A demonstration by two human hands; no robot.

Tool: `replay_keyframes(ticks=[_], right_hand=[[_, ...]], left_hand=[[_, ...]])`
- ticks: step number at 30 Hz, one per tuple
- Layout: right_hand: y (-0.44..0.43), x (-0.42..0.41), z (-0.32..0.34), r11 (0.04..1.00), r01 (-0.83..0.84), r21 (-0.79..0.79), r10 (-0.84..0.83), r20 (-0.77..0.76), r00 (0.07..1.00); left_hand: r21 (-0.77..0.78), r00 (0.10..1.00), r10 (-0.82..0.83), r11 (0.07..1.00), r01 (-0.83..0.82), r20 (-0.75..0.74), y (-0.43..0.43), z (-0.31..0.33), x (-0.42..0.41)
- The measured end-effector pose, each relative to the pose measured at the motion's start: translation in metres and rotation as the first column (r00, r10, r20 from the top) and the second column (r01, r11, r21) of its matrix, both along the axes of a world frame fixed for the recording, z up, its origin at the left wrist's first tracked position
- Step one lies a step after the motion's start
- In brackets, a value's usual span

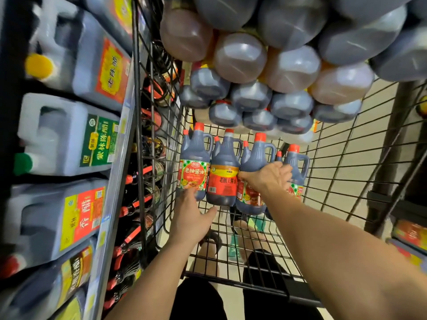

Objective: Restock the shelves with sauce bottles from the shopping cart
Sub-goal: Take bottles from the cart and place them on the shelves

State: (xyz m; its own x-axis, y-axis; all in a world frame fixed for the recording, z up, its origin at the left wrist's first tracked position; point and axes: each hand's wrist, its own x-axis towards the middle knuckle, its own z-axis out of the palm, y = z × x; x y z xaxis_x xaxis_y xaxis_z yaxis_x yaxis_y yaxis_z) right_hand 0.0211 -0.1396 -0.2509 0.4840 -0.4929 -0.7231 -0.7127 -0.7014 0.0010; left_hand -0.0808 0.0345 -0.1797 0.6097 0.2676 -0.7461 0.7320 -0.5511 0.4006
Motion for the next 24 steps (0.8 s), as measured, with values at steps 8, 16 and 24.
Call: replay_keyframes(ticks=[8,16,24], right_hand=[[-0.012,-0.032,0.034,0.868,-0.036,0.496,-0.191,0.398,0.897],[-0.045,-0.037,0.083,0.823,-0.015,0.567,-0.33,0.501,0.8],[-0.088,-0.043,0.13,0.819,-0.062,0.57,-0.34,0.569,0.749]], left_hand=[[0.092,0.995,-0.101,0.99,0.103,-0.026,-0.02,-0.001,0.007],[0.241,0.988,-0.155,0.96,0.146,0.018,-0.056,-0.026,0.038],[0.356,0.994,-0.109,0.928,0.111,-0.025,-0.085,-0.061,0.065]])
